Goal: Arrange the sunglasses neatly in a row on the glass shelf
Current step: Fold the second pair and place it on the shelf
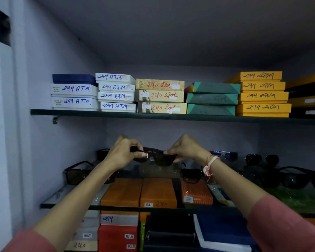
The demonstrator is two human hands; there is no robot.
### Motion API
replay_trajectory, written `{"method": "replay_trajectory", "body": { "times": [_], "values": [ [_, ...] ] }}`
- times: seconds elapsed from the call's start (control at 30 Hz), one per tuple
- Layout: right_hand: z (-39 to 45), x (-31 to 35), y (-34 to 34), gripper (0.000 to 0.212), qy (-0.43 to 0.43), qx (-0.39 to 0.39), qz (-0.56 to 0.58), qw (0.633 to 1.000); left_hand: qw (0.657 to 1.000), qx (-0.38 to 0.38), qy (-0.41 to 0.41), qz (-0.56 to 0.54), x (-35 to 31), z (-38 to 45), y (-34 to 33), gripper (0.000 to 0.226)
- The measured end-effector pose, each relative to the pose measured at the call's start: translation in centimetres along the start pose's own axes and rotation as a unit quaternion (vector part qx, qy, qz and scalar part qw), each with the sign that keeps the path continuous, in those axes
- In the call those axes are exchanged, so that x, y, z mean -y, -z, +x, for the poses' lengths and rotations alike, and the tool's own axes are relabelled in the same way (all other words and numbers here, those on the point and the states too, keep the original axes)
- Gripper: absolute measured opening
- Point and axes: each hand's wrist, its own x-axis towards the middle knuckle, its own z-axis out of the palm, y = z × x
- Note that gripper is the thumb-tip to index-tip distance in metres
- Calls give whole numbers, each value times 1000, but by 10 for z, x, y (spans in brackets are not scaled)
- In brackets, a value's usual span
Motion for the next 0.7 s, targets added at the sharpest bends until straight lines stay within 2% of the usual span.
{"method": "replay_trajectory", "body": {
  "times": [0.1, 0.2, 0.3, 0.4, 0.53, 0.7],
  "values": [
    [-2, 7, -2, 25, 53, -70, -30, 996, 998, 28, 33, -44, -4, -6, 7, 41],
    [-2, 9, -5, 27, 72, -114, -58, 989, 997, -29, 53, -51, -5, -4, 9, 37],
    [-3, 9, -7, 29, 81, -137, -98, 982, 994, 14, 96, -46, -6, 1, 14, 40],
    [-7, 11, -10, 27, 86, -149, -116, 978, 994, 45, 100, 8, -7, 4, 17, 31],
    [-10, 14, -11, 26, 69, -162, -124, 977, 984, -35, 70, 157, -5, 8, 16, 34],
    [-9, 17, -7, 23, 27, -195, -146, 969, 980, -21, 117, 159, -2, 12, 14, 32]
  ]
}}
